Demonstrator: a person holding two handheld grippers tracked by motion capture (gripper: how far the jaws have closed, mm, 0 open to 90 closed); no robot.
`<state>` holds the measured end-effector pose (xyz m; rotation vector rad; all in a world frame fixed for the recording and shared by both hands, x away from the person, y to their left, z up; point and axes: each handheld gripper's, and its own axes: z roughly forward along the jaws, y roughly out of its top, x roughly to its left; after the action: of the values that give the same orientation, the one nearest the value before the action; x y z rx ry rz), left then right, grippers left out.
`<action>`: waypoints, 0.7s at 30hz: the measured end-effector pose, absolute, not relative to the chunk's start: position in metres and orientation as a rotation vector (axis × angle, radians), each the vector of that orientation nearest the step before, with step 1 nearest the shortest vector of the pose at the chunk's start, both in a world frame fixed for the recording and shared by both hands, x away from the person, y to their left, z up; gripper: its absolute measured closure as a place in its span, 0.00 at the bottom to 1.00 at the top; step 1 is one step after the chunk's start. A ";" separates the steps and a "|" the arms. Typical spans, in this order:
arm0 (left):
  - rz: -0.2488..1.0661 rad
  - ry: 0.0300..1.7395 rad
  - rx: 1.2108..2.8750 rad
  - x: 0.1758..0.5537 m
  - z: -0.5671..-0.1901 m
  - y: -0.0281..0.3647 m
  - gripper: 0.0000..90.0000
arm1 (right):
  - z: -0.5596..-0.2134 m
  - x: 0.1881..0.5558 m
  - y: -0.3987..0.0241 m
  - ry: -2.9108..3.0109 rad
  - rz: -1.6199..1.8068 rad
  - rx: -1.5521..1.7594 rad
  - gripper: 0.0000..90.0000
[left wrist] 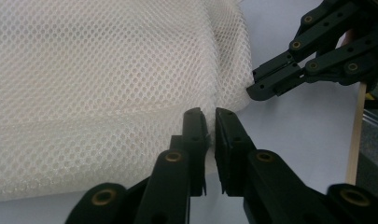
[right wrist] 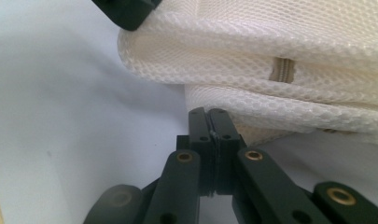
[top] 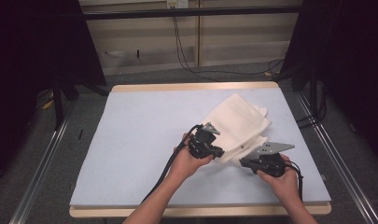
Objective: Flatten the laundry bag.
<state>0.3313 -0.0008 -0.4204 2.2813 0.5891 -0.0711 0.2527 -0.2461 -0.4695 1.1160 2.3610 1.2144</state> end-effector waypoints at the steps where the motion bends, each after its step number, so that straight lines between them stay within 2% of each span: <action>1: -0.089 0.621 2.257 0.333 -0.419 0.002 0.97 | -0.470 0.253 -0.246 2.374 1.198 1.110 1.00; 21: -0.064 0.855 2.083 0.364 -0.400 0.060 1.00 | -0.468 0.251 -0.262 2.381 1.169 1.125 1.00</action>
<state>0.3642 0.0605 -0.3998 2.0831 0.8550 -0.0643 0.2510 -0.2616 -0.4681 1.1254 2.3806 1.1687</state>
